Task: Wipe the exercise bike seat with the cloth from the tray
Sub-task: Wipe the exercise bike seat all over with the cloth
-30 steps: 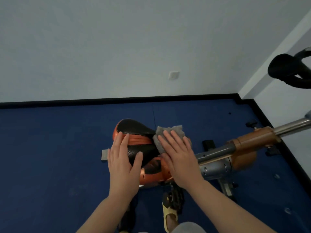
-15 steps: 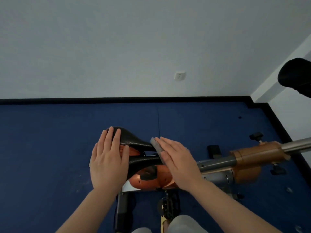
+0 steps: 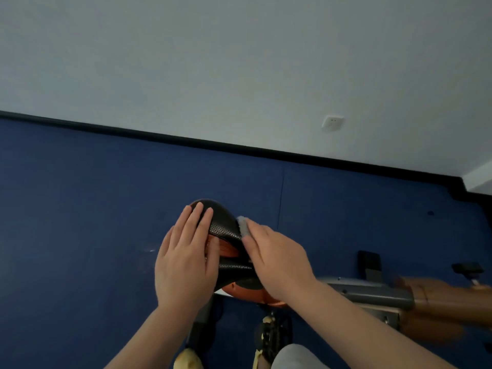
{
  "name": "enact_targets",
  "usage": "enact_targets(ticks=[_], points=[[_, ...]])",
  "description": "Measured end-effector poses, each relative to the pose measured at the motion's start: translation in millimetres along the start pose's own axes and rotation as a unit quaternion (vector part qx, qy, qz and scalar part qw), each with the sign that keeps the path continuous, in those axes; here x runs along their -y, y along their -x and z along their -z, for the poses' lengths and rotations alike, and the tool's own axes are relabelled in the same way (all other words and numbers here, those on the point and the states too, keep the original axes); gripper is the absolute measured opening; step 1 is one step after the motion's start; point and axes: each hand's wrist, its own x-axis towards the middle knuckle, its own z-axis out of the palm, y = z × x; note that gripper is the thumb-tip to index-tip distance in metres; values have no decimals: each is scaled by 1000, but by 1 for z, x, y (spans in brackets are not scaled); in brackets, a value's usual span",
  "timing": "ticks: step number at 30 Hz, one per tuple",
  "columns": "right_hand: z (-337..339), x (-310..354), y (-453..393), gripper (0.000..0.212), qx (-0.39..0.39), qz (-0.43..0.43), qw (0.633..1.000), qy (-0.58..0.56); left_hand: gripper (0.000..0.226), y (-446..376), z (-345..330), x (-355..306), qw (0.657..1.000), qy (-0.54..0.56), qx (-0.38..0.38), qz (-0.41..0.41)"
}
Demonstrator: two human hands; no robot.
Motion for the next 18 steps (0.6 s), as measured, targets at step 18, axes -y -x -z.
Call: enact_targets(ticks=[18], points=[[0, -10, -65, 44, 173, -21, 946, -274, 38, 7, -7, 5, 990, 103, -93, 25]])
